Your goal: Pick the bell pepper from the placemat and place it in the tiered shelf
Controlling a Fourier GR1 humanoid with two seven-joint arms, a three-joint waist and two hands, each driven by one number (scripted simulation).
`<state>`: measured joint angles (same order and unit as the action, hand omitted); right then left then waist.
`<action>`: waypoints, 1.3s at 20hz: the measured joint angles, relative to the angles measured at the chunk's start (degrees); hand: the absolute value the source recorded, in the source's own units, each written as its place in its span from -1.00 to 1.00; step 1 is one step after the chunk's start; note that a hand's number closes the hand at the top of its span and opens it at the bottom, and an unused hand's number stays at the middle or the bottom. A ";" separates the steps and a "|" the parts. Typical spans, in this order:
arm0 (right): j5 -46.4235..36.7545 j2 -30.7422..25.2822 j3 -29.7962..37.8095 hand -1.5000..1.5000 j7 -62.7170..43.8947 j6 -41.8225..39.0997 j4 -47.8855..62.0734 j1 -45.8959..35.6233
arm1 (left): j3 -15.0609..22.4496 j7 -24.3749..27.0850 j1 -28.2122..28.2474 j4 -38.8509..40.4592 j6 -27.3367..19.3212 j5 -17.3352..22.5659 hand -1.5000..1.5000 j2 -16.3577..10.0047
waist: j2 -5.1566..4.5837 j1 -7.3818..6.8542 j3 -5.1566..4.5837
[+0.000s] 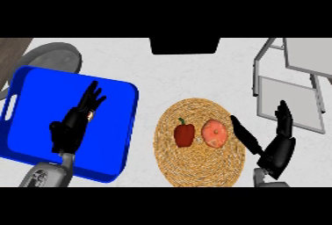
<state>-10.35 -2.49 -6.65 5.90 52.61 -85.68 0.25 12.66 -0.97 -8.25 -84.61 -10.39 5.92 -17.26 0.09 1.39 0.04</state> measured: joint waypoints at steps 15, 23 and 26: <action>-25.34 -7.80 -16.64 -1.00 -38.84 -18.33 -17.09 0.85 | 0.52 -0.15 -2.85 2.36 0.62 -2.43 0.00 2.39 | 0.08 -1.29 -0.30; -33.23 -9.06 -22.35 -1.00 -63.97 -42.01 -21.10 -9.26 | 0.37 0.30 -3.54 3.66 0.76 -2.95 0.00 3.01 | 0.10 -1.70 -0.36; -35.16 -7.46 -23.85 -1.00 -69.23 -48.75 -22.17 -12.98 | 0.00 0.90 -3.50 4.28 1.02 -2.95 0.00 3.18 | 0.10 -1.63 -0.29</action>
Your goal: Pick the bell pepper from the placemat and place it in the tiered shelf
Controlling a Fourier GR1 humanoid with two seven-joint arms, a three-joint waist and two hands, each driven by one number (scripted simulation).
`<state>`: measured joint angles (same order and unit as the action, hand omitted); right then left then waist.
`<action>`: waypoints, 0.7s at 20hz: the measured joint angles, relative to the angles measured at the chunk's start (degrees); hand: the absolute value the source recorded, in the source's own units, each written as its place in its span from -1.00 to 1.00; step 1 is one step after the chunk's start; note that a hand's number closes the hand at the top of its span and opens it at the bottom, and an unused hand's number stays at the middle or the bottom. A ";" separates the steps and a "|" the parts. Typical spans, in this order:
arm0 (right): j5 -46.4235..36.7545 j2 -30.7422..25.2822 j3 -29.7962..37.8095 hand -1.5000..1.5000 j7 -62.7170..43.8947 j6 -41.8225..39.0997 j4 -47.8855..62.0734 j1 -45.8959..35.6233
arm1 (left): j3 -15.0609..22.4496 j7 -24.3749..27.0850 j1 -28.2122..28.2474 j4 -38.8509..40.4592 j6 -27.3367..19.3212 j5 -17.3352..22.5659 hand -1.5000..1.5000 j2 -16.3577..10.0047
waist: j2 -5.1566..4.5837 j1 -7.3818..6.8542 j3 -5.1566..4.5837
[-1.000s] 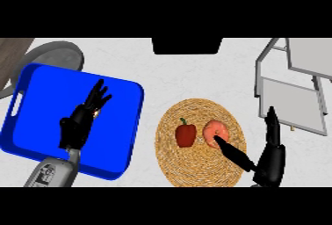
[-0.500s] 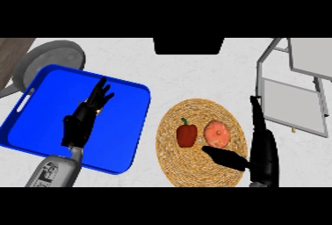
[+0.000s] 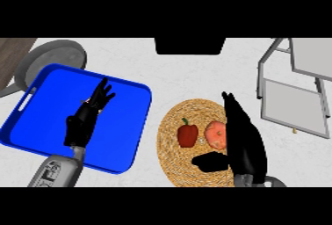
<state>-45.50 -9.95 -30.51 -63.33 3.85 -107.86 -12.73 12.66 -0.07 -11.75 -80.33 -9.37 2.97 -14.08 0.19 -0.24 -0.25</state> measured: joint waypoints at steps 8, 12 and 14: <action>-3.21 7.24 -0.86 -1.00 -5.33 -7.12 2.01 -7.78 | -0.62 -0.65 -0.25 -0.53 1.15 -0.15 0.00 0.11 | -0.04 -0.03 0.14; -4.78 8.39 -1.73 -1.00 -5.90 -8.11 3.23 -9.63 | -0.95 -0.20 0.15 -0.50 1.18 -0.56 0.00 0.59 | -0.06 -0.02 0.17; -5.54 8.64 -2.39 -1.00 -6.28 -8.21 3.93 -10.07 | -1.07 0.56 0.41 0.30 1.12 -0.88 0.00 0.92 | -0.08 0.02 0.17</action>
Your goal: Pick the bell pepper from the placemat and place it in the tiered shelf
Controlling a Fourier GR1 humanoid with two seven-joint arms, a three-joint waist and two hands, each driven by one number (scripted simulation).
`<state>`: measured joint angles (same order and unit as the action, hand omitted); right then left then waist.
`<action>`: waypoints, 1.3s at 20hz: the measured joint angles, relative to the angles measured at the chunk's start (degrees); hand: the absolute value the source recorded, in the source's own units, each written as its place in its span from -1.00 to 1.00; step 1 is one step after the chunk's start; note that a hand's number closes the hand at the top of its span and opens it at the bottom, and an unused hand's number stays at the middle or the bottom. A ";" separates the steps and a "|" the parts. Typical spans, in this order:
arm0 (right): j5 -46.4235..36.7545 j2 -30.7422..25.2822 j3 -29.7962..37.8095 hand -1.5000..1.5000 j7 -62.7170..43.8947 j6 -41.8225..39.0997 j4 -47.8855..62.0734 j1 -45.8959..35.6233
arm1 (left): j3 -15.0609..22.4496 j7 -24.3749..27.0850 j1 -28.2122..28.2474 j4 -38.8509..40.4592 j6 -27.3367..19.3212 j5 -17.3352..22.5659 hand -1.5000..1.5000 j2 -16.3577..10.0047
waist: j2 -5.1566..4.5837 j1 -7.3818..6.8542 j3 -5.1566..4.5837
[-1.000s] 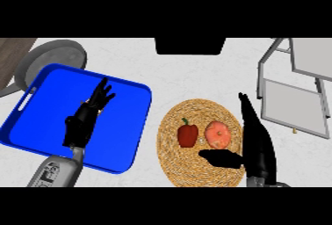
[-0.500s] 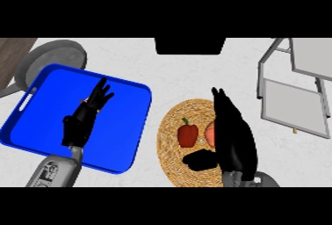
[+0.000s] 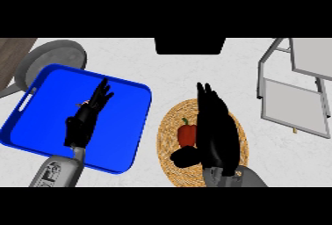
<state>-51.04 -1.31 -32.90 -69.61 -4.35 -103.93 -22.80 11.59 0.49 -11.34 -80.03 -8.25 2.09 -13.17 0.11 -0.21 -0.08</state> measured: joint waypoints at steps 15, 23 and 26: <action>-0.38 0.37 -2.60 -1.00 -0.88 3.16 6.93 -1.23 | -0.57 -1.12 0.11 -0.91 0.56 -1.30 0.00 0.87 | -0.05 -0.21 0.04; -0.64 0.44 -2.08 -1.00 0.22 4.30 9.76 0.44 | -1.18 -0.98 0.60 -1.25 1.39 -1.48 0.00 1.15 | -0.04 -0.09 0.05; -0.32 0.43 -2.20 -1.00 0.08 4.83 11.24 -0.11 | -1.37 -0.21 0.95 -0.80 1.41 -1.86 0.00 1.41 | -0.07 -0.16 0.05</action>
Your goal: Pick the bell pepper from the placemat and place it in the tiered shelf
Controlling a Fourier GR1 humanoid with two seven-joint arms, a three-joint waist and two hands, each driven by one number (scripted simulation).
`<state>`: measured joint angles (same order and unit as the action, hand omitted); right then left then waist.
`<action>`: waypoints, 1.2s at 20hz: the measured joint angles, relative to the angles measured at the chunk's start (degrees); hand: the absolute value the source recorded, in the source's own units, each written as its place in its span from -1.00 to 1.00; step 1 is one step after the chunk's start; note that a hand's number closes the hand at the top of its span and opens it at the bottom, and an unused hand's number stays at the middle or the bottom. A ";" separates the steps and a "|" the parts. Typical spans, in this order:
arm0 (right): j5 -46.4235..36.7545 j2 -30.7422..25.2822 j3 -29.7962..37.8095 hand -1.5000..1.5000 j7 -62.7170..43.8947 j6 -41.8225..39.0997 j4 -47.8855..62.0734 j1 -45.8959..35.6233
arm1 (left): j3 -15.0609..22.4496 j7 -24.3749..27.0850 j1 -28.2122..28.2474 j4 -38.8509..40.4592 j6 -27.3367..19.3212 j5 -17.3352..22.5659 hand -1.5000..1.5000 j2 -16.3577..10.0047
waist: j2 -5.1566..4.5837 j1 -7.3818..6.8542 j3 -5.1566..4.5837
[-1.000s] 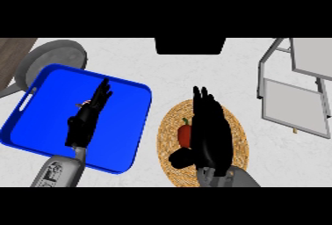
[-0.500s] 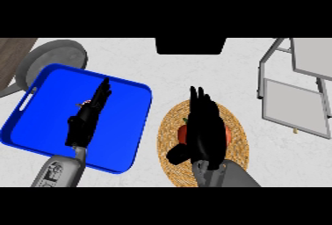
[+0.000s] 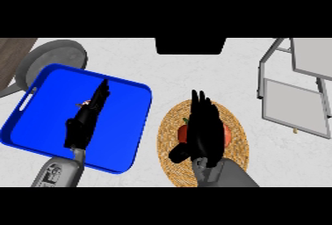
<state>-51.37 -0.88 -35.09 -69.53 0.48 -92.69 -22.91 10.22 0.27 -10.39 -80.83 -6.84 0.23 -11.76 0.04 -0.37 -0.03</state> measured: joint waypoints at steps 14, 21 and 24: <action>0.48 0.03 -0.07 -1.00 0.83 2.32 6.83 -0.61 | -1.13 -1.97 -0.47 -1.38 0.80 -0.77 0.00 0.40 | 0.00 -0.07 0.01; 0.78 0.07 0.27 -1.00 1.80 3.44 9.81 -0.16 | -0.83 -2.01 -0.26 -1.78 0.64 -1.86 0.00 1.43 | -0.03 -0.01 0.02; 1.23 0.14 0.42 -1.00 2.76 4.52 12.16 0.04 | -1.60 -1.15 -0.25 -0.66 1.11 -1.81 0.00 1.43 | -0.07 -0.01 0.02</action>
<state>-50.14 -0.74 -34.67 -66.77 4.99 -80.53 -22.87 8.62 -0.87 -10.65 -81.49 -5.73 -1.59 -10.33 -0.03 -0.38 -0.01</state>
